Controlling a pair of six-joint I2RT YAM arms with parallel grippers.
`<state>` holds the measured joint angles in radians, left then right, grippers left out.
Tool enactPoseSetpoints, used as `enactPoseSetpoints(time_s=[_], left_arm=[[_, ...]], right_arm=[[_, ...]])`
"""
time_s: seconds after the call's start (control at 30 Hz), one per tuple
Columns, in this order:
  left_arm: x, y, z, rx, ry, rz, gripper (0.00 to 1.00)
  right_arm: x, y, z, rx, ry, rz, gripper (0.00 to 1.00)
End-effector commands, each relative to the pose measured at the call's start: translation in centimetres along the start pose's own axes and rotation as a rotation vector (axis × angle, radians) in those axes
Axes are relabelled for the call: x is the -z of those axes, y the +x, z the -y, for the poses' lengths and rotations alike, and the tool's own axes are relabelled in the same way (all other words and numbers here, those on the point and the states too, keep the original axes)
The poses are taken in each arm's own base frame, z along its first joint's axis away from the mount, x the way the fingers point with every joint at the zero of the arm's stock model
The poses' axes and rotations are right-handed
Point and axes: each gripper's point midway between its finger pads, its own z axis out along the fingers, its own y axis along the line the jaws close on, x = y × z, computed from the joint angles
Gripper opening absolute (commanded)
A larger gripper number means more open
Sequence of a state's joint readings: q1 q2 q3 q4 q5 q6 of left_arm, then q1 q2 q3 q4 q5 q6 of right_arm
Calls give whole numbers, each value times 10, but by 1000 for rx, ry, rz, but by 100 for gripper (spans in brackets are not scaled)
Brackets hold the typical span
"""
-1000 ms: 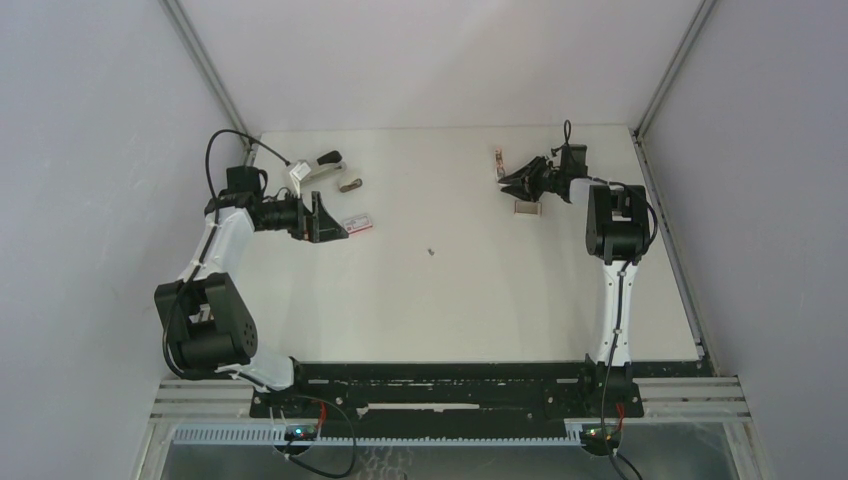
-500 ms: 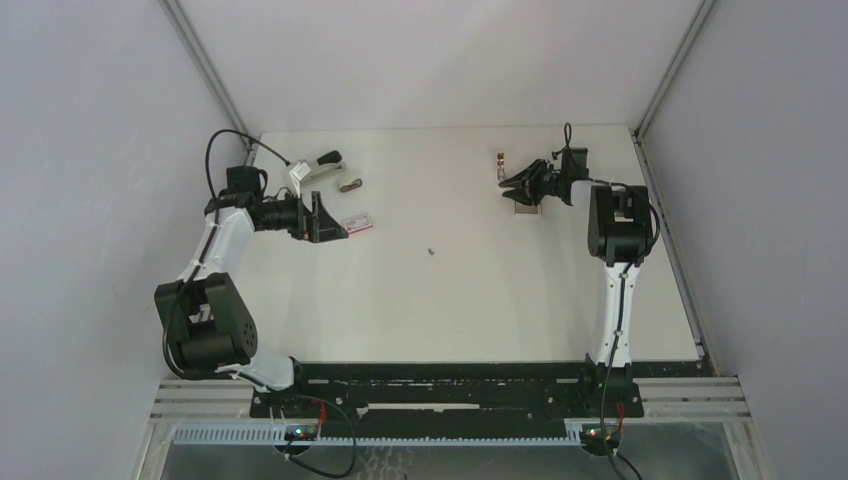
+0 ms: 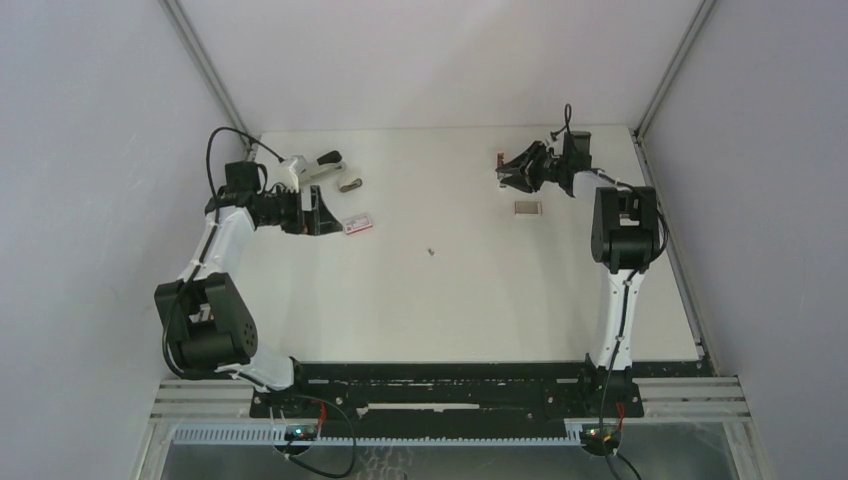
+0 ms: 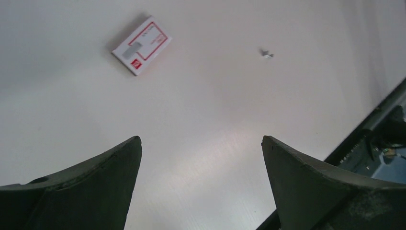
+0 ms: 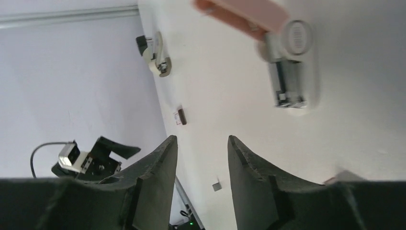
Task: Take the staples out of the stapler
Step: Place the stapler at the center of the board, then pick up the staple from the center of the board.
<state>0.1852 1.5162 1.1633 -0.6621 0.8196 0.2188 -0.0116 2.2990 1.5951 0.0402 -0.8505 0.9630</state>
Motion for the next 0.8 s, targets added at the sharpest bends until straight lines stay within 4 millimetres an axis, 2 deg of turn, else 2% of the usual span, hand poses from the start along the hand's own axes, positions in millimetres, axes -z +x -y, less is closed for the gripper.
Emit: enactPoseSetpoints(time_s=[0.0, 0.17, 0.27, 0.37, 0.5, 0.57, 0.77], left_arm=[[11, -45, -30, -47, -211, 76, 100], [15, -89, -46, -137, -266, 85, 100], [12, -107, -50, -211, -252, 33, 100], [8, -126, -63, -321, -308, -31, 100], [-8, -143, -80, -415, -369, -100, 100], [-22, -145, -90, -448, -383, -140, 100], [-55, -155, -100, -596, -394, -178, 100]], right_arm=[[27, 3, -83, 265, -107, 24, 45], [40, 28, -109, 445, -105, -8, 49], [49, 44, -121, 552, -104, -23, 52], [60, 58, -130, 638, -94, -29, 54], [77, 72, -139, 755, -67, -2, 59], [88, 78, -147, 818, -61, 17, 62], [115, 98, -156, 991, -24, 50, 76]])
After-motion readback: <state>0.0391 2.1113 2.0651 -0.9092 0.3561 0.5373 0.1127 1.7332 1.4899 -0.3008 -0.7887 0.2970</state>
